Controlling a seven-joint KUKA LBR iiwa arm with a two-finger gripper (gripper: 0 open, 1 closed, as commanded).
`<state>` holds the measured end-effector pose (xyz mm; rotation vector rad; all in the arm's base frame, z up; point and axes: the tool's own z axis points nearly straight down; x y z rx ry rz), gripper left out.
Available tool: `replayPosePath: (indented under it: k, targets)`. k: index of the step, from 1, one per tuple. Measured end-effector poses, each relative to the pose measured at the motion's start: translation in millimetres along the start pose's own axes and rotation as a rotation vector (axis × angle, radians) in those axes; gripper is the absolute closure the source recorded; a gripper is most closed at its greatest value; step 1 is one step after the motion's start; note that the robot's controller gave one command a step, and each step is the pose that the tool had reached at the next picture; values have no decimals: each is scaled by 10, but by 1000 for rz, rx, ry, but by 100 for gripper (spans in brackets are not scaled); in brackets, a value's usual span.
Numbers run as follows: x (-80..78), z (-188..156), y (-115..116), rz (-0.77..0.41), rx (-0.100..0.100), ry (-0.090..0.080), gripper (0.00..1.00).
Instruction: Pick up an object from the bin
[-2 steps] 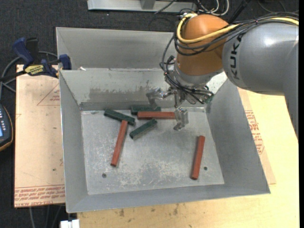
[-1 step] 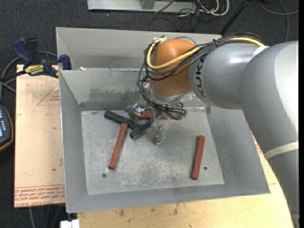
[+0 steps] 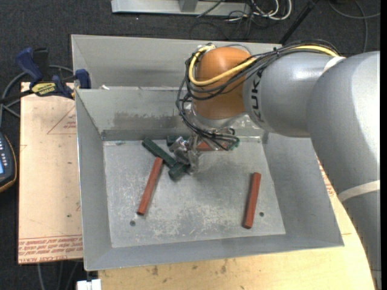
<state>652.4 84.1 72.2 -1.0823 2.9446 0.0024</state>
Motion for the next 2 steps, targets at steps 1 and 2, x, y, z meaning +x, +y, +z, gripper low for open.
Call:
replayPosePath:
  k: [1, 2]
  targets:
    - [-9, -1232, -67, -7, 6, -7, 100]
    - [108, -2156, -87, -101, 7, -6, 100]
